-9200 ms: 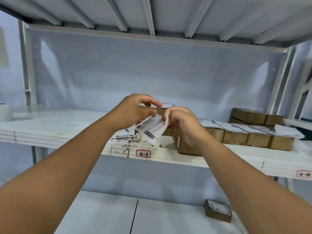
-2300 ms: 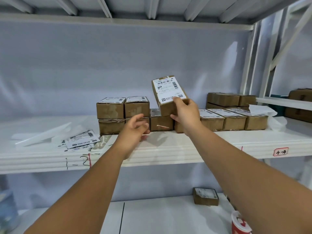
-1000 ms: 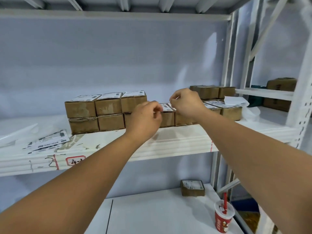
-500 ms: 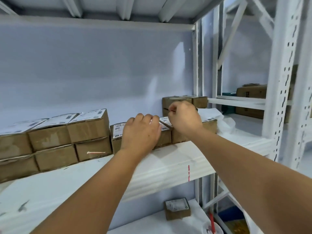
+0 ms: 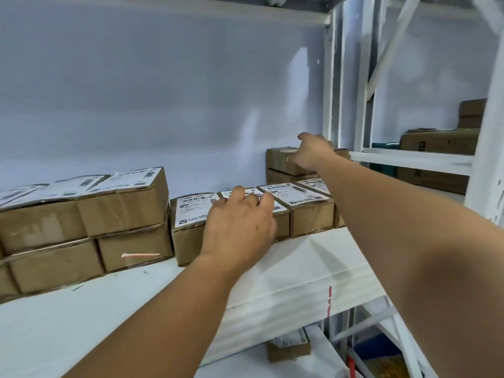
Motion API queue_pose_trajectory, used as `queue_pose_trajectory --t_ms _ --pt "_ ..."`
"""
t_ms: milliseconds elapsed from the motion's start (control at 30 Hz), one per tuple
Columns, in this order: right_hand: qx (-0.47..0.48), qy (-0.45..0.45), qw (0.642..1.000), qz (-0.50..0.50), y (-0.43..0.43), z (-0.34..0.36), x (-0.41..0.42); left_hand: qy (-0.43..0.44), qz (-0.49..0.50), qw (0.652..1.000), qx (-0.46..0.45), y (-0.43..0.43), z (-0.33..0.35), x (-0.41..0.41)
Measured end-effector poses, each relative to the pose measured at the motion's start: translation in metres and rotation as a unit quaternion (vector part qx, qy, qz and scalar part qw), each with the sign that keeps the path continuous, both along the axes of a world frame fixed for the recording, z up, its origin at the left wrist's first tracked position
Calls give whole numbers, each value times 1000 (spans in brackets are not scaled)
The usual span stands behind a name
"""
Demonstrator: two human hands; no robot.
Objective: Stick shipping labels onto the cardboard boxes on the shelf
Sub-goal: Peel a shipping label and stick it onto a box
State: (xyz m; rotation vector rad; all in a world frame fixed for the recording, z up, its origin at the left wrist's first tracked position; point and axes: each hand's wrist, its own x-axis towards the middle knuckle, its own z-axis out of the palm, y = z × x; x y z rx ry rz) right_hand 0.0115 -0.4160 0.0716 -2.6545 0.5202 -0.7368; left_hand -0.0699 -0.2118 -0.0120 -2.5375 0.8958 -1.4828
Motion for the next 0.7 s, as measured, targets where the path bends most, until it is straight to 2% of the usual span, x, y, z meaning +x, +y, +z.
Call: queue_pose_trajectory --t_ms 233,700 --pt "-32 63 997 -17 -1 -12 24 -5 -26 999 -32 -2 0 2" --pt "-27 59 998 -24 -19 -16 43 -19 -14 998 -50 -1 -2 6"
